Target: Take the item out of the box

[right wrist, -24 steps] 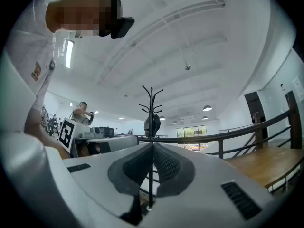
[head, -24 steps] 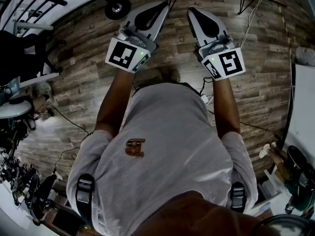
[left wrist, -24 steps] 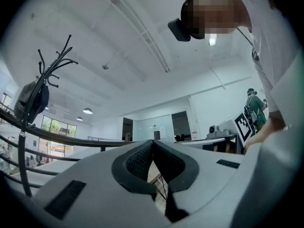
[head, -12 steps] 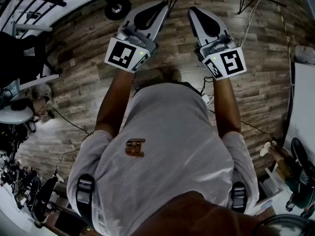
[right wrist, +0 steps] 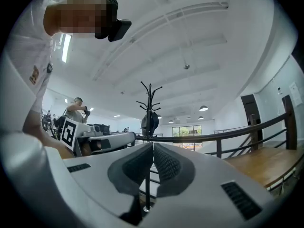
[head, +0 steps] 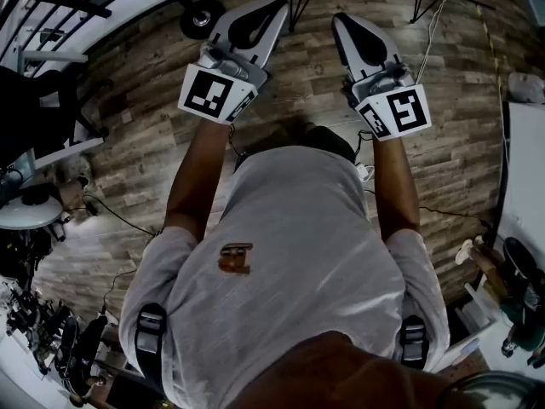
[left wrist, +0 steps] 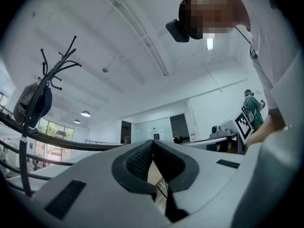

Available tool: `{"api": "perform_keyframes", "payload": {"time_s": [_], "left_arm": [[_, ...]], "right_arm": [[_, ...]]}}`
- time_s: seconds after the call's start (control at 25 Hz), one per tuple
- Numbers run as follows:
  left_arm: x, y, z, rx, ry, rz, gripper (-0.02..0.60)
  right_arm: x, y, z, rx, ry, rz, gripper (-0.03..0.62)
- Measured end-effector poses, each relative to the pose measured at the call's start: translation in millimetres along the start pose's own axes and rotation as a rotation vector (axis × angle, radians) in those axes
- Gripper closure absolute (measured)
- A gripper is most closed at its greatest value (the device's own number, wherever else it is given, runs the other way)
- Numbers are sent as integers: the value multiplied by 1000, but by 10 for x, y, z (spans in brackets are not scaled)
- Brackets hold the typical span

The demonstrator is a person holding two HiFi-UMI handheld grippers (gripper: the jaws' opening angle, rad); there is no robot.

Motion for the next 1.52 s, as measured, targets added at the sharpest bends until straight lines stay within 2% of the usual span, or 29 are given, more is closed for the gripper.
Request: {"api": "perform_keyframes", "payload": {"time_s": [0.64, 1.32, 1.52], "left_arm": [[-105, -34, -67, -6, 14, 11, 562], [-141, -65, -248, -38, -43, 30, 562], [-161, -18, -306, -30, -65, 17, 562]], "right_arm": [[52, -69, 102, 16, 36, 8, 563], [-221, -147, 315, 45, -36, 23, 563], [-287, -96, 328, 68, -67, -26, 563]]}}
Point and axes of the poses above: the fingertips, and each gripper's own axes: x backward along the fingers, z to its right, y out of its underside, the point moved 10 cm from there along x, backward along the fingers, and after that the axes turned 6 degrees about -y, right-handed, at the moved point
